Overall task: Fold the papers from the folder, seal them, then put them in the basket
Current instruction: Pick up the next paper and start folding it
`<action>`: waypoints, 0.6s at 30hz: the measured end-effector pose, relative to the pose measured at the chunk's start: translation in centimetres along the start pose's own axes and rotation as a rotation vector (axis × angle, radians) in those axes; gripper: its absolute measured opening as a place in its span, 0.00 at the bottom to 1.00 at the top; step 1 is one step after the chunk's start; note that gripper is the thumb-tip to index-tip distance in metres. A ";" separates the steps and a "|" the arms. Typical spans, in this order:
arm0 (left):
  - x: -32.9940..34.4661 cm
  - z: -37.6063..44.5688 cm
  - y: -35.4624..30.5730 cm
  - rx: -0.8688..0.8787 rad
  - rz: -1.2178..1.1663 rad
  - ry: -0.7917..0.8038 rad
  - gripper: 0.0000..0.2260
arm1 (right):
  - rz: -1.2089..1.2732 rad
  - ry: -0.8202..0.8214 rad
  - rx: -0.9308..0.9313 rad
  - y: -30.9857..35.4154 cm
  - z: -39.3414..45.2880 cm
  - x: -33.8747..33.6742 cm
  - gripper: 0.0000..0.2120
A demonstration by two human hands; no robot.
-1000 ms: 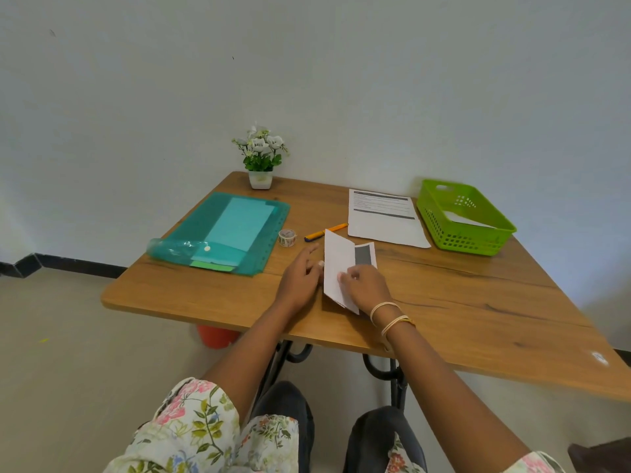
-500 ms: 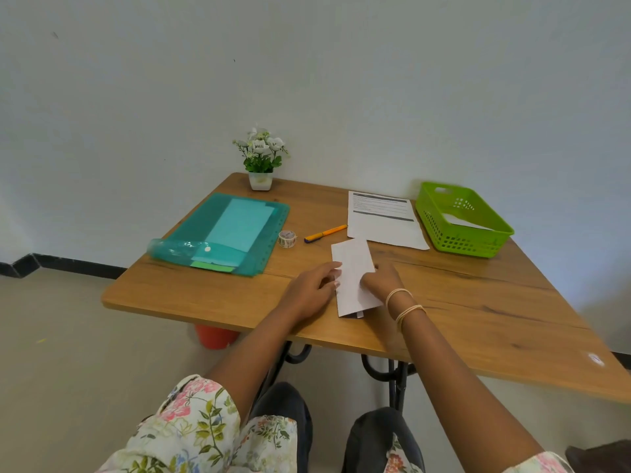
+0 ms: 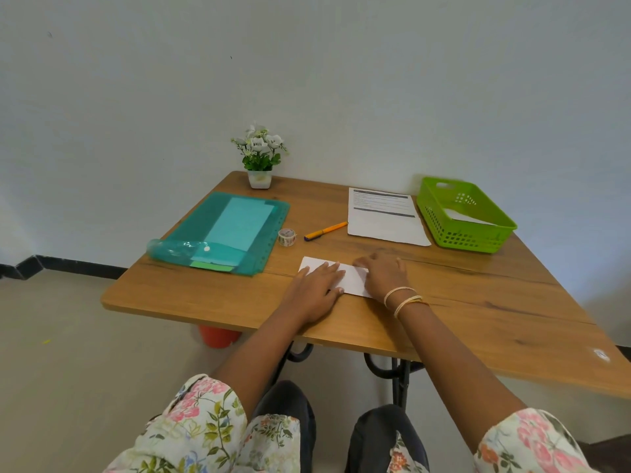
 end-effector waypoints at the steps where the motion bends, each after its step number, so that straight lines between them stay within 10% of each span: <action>1: 0.2 0.1 0.1 -0.002 0.031 0.009 0.22 | 0.027 -0.029 -0.024 0.5 -0.4 0.1 0.20; 18: 0.5 0.2 3.0 -0.137 0.161 0.070 0.25 | 0.010 0.129 0.139 -3.6 -4.3 3.7 0.31</action>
Point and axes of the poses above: each hand's wrist, its own z-axis towards the middle knuckle, its own x-axis out of the palm, y = z × x, the point moved 9 cm from there along z, towards the middle knuckle, and after that the axes turned 5 degrees about -y, right-handed, at the moved point
